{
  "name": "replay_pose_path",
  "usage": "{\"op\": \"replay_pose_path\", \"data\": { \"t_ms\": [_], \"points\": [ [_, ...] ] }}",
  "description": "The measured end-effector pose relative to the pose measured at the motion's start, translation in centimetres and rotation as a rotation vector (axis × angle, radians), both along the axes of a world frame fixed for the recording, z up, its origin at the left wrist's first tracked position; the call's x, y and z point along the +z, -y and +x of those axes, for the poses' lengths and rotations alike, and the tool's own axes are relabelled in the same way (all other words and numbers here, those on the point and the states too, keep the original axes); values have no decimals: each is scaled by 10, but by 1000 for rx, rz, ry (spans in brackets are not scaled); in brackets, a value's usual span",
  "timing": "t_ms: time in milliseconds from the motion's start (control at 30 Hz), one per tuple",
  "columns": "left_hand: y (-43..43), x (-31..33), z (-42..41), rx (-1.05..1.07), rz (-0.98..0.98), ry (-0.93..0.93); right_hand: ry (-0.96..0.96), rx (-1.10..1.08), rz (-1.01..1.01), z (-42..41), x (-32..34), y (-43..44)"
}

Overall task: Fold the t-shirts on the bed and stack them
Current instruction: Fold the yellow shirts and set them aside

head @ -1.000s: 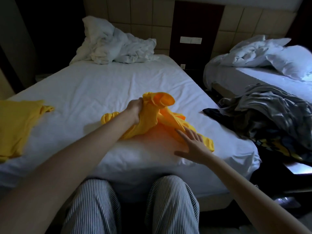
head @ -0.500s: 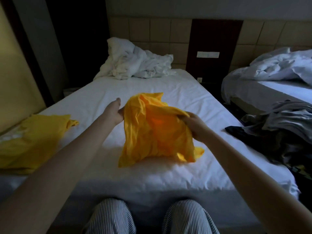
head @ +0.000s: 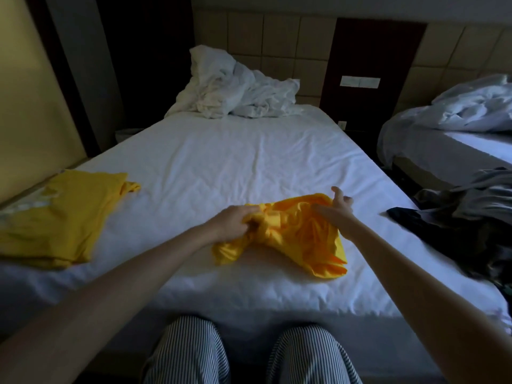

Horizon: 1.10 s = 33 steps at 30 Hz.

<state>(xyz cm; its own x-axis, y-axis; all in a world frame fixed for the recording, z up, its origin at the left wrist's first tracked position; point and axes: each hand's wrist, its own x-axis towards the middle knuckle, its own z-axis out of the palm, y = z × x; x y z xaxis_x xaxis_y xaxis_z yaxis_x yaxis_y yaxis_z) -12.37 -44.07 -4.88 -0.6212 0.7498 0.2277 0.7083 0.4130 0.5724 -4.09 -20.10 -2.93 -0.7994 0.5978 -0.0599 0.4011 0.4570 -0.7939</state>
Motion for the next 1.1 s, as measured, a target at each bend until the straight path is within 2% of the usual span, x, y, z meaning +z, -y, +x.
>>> {"op": "replay_pose_path", "data": {
  "t_ms": [67,133,200,267,400,467,600,700,800,867,933,1000,1067,1100],
  "points": [
    [-3,17,-4,51,184,175,-73,56,261,3,5,16],
    [-9,40,-1,94,239,344,-230,231,375,8,16,36],
    [-15,63,0,151,225,366,-331,495,286,15,28,60],
    [-20,82,-1,199,234,267,-333,630,185,18,36,79],
    [-20,112,-1,233,244,186,-475,470,272,10,48,80],
    [-9,120,-7,247,196,179,-466,399,335,12,57,66],
    [17,121,-16,310,23,144,-353,397,470,27,73,40],
    [28,119,-16,386,91,173,-89,555,461,43,78,32],
    [36,117,-14,334,356,514,227,917,350,64,75,44],
    [40,116,-9,208,438,684,354,1030,236,70,76,55],
    [43,118,-6,89,526,781,251,1027,168,62,79,63],
    [47,122,0,32,591,854,-22,870,169,47,85,68],
    [51,127,9,-8,559,890,-284,712,118,33,92,77],
    [53,128,16,-54,509,896,-370,701,78,27,96,83]
  ]
}}
